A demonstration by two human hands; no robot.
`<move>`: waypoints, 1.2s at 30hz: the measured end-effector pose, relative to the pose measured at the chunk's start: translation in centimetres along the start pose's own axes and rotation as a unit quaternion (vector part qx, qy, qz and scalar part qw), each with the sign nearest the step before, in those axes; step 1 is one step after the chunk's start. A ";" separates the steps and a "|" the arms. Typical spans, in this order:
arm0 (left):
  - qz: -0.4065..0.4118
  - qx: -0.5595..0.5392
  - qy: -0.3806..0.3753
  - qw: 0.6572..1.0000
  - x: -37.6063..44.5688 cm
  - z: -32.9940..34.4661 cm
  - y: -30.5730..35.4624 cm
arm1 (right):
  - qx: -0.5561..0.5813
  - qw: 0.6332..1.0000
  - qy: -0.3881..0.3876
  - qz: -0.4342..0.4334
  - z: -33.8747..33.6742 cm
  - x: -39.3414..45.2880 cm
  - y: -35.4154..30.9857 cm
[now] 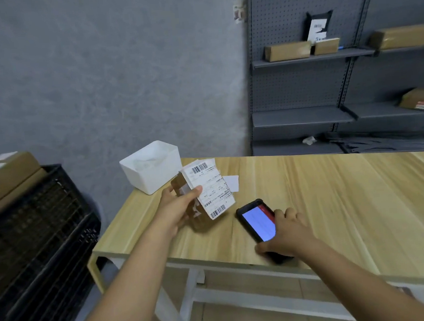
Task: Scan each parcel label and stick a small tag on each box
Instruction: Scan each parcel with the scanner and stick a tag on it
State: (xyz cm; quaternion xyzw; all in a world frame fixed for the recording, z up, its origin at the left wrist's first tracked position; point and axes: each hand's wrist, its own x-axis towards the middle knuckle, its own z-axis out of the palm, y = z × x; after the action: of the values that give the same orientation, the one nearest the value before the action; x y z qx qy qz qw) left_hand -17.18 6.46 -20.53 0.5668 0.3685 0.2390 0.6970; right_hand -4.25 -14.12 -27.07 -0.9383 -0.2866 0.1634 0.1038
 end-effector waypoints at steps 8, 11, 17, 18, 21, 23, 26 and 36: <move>0.009 -0.009 -0.058 0.998 1.0 -1.3 -0.2 | 0.134 0.991 0.019 0.020 -2.6 -1.2 0.5; 0.045 0.003 -0.046 0.998 1.5 -0.9 -0.4 | 0.122 0.991 0.034 -0.037 -5.0 -2.0 0.9; 0.113 0.092 -0.028 0.989 1.9 0.1 -0.3 | 0.086 0.989 0.048 -0.106 -8.9 -3.4 0.3; 0.118 0.109 -0.026 0.987 2.0 0.2 -0.3 | 0.086 0.989 0.047 -0.109 -9.3 -3.6 0.3; 0.126 0.153 -0.018 0.980 1.9 0.5 -0.2 | 0.094 0.989 0.034 -0.108 -10.1 -4.1 0.5; 0.127 0.178 -0.012 0.976 1.9 0.6 -0.1 | 0.092 0.989 0.028 -0.110 -10.5 -4.3 0.7; 0.123 0.206 -0.010 0.971 2.1 0.9 0.1 | 0.087 0.990 0.011 -0.107 -11.0 -4.5 1.1; 0.122 0.249 -0.001 0.961 2.4 1.3 0.1 | 0.075 0.991 -0.009 -0.113 -11.3 -4.3 2.0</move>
State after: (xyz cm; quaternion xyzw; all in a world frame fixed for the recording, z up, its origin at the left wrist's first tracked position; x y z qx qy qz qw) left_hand -14.67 7.53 -20.88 0.7632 0.3436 0.2221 0.5001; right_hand -2.47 -19.37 -16.09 -0.8878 -0.3786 0.1806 0.1892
